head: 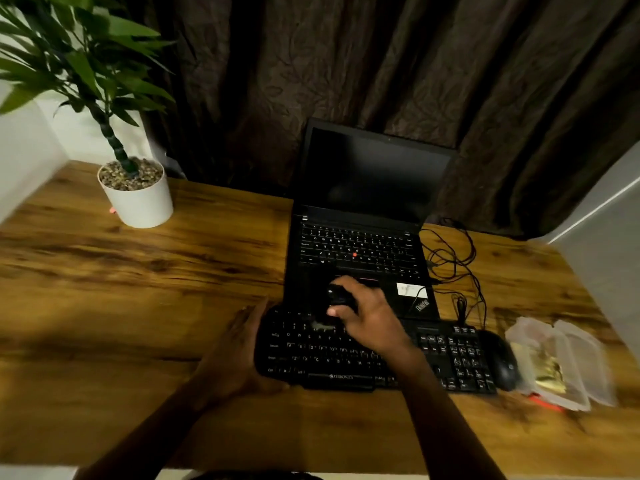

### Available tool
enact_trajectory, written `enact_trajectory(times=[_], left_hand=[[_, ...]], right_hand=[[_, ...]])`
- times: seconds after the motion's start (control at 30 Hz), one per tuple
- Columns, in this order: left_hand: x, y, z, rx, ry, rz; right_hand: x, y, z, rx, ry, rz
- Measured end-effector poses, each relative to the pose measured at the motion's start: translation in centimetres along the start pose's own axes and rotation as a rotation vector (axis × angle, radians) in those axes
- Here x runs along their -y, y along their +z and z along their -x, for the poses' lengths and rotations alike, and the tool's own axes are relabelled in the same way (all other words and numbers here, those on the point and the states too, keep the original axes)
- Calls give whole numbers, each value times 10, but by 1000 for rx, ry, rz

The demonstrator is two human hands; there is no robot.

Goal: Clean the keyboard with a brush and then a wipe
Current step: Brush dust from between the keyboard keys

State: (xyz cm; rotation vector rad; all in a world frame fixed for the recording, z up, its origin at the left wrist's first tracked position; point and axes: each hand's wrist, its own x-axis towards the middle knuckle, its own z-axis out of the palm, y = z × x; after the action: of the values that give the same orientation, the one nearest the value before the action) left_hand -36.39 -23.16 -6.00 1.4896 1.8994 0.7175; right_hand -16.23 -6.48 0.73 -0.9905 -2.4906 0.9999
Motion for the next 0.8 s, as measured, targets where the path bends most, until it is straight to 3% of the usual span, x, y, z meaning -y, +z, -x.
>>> enact_trajectory(times=[0.2, 0.37, 0.6, 0.8], left_hand=[[3, 2, 0, -5, 9, 5], [0, -1, -1, -3, 64, -8], [0, 0, -1, -78, 134, -64], [6, 2, -2, -39, 133, -54]], right_hand=[[-27, -17, 9, 13, 114, 175], [2, 15, -4, 24, 12, 139], [31, 46, -11, -76, -84, -89], [12, 15, -4, -34, 12, 13]])
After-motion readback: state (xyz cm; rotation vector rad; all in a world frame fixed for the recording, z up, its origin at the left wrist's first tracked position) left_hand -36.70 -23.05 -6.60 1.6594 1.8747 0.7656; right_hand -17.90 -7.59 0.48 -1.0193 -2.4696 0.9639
